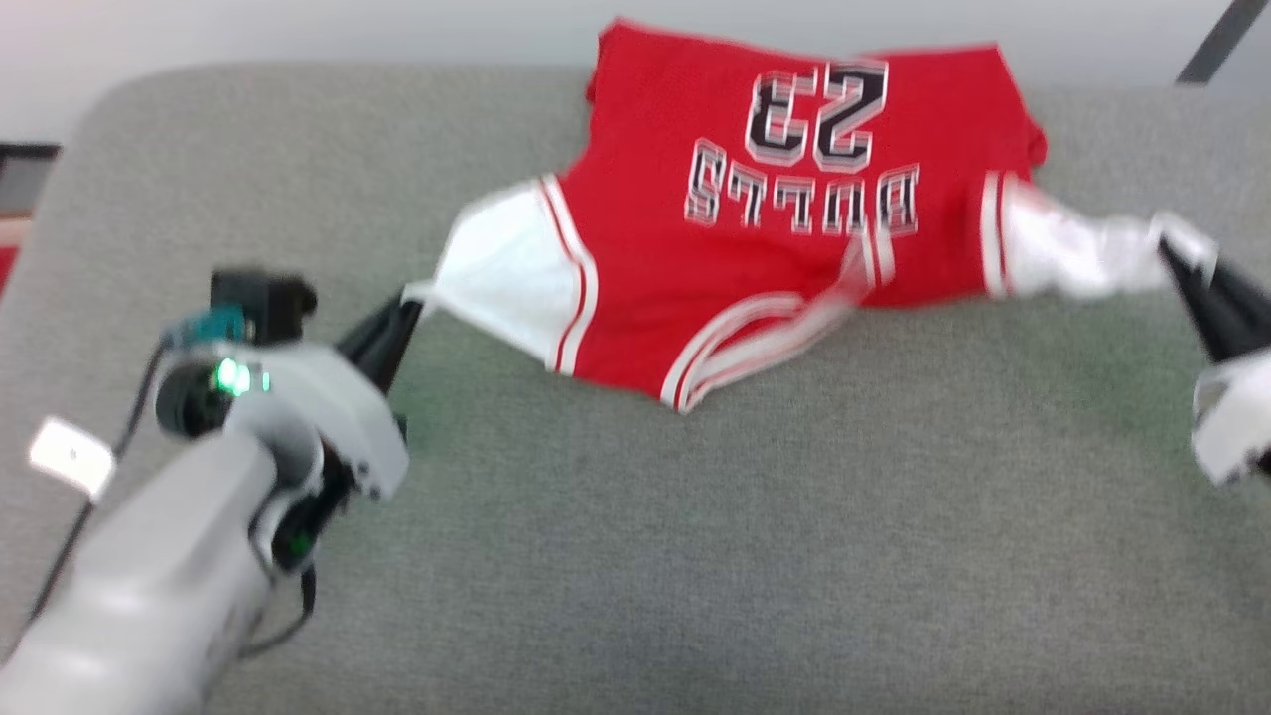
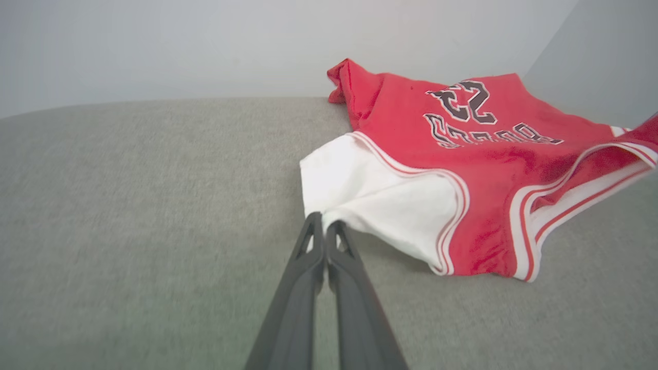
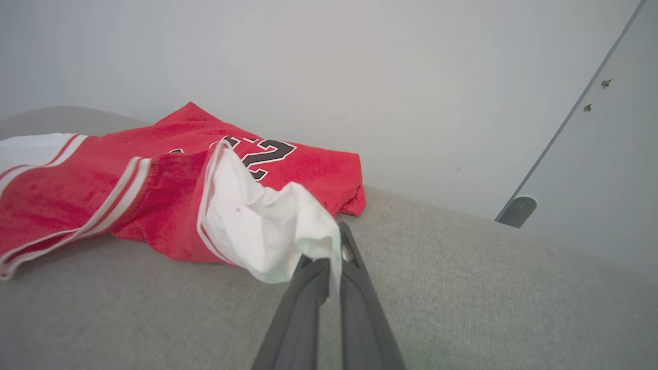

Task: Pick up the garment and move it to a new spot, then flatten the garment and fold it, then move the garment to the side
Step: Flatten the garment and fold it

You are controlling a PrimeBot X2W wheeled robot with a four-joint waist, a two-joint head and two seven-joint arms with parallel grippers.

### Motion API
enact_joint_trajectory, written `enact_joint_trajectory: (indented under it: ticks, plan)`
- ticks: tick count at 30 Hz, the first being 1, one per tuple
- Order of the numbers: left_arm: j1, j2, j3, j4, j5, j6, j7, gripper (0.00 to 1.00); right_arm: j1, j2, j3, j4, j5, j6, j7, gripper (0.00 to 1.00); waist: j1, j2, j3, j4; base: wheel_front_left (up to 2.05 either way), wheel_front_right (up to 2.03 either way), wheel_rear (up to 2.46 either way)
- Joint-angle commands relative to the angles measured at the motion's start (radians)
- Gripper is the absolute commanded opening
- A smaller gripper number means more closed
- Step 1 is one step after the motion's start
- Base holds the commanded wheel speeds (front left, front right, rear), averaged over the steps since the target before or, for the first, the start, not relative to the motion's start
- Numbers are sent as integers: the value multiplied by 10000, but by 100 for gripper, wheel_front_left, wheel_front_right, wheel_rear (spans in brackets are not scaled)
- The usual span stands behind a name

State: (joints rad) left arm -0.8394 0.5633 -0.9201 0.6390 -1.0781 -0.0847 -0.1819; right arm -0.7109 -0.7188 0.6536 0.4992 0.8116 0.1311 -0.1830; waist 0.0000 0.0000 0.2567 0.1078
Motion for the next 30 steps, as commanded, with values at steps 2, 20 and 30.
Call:
enact_joint_trajectory:
  ticks: [2,20,30]
  plan:
    - [669,242,-3,-401,-139,289,-122,0,686,-187,-127,-202,160,-6,-40,0,0,0,-974,272,0,0,0]
    - [6317,2945,795,-5879,-1403,4072,-704,0,6266,-1207,-1509,-3127,144,-8,1496,0,0,0,-1984,213,0,0,0]
    - [8114,3429,1253,-7648,-1723,5244,-807,0,8379,-1303,-2739,-3969,54,-8,2654,0,0,0,-1999,243,0,0,0]
